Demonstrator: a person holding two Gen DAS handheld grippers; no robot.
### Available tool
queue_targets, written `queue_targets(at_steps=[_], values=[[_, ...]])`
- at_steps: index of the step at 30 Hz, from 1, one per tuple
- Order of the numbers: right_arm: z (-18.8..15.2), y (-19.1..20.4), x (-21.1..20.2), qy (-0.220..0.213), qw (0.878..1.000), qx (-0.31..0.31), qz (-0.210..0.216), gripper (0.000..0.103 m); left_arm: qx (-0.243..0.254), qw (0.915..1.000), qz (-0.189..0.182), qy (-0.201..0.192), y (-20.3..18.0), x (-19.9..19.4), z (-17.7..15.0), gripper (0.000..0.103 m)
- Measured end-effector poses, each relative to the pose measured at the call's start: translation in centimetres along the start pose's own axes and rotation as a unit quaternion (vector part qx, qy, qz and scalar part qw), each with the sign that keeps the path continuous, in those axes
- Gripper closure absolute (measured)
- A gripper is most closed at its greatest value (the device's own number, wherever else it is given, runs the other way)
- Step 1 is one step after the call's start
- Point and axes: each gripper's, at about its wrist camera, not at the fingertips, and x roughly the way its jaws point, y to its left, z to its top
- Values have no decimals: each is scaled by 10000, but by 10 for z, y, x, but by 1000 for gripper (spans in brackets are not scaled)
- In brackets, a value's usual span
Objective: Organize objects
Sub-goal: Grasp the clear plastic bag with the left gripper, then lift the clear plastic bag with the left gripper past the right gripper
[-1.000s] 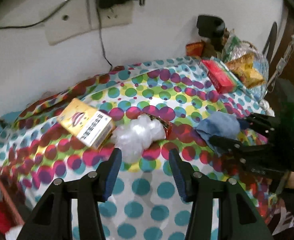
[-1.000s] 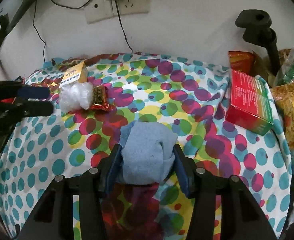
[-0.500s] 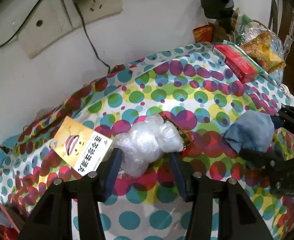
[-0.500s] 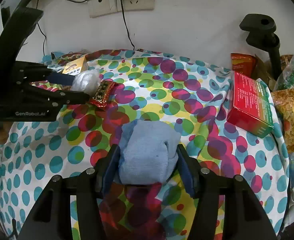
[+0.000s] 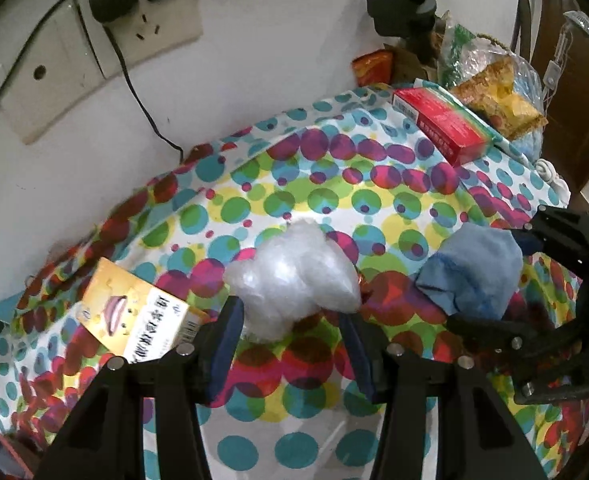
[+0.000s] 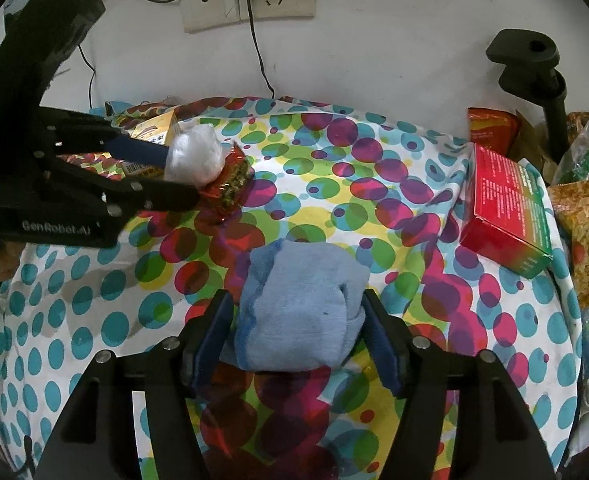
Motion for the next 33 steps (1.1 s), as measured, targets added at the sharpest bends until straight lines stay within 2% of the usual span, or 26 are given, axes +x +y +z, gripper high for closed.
queue_targets(at_steps=[4,9,13,19,28,33], values=[[0,-1,-1,-10,10000,30,44,39,-63,9999,-113,-6,-3,6,-4,53],[0,-2,-1,-2,10000,9,57,36,-322,9986,-427,-61,1,-3,-10,53],[0,-2,-1,0,10000,-2,51,35,-225,9992,-287,-183,-1,-13,-8,53],[0,-1,0,1,10000,-4,54,34,-257,9992,-238,-181,2,-4,6,53],[-1,0,2,-6,10000,15,42,34,-545,9981,-103,-271,8,15,21,53],[-1,0,2,-6,10000,17,41,34,-636,9971,-255,-342,9,15,26,53]])
